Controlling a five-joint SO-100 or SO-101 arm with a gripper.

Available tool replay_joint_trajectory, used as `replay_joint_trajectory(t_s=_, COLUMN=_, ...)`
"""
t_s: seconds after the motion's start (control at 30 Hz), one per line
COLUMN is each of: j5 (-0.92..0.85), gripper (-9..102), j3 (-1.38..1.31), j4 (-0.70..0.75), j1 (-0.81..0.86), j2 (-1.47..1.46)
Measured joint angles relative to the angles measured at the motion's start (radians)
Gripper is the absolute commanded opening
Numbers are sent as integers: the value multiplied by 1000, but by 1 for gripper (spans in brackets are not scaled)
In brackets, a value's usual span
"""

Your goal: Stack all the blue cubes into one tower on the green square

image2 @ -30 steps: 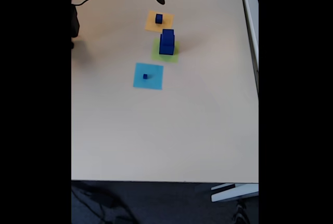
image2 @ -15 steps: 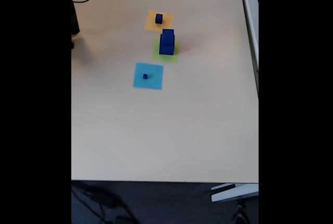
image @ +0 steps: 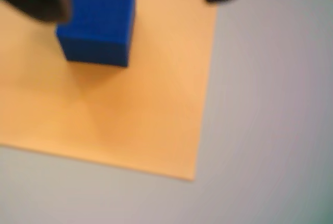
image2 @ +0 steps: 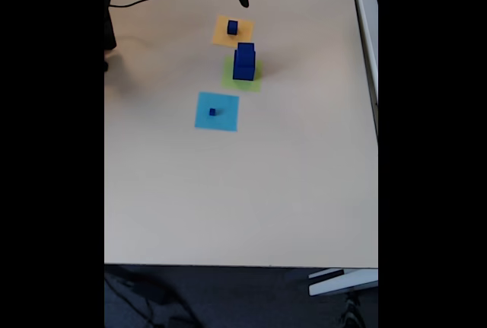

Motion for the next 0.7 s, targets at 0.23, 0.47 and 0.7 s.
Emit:
replay_joint_trajectory(t_s=0.23, j5=37, gripper=19, j3=143, j4=-86, j1=-14, j2=0)
replay_joint_trajectory(t_s=0.47, j5=54, gripper=20, j3=232, j4=-155, j1=-17, j2=0)
replay_joint_trajectory(t_s=0.7, j5=60, gripper=20, j3=268, j4=-178, j1=-17, j2=0)
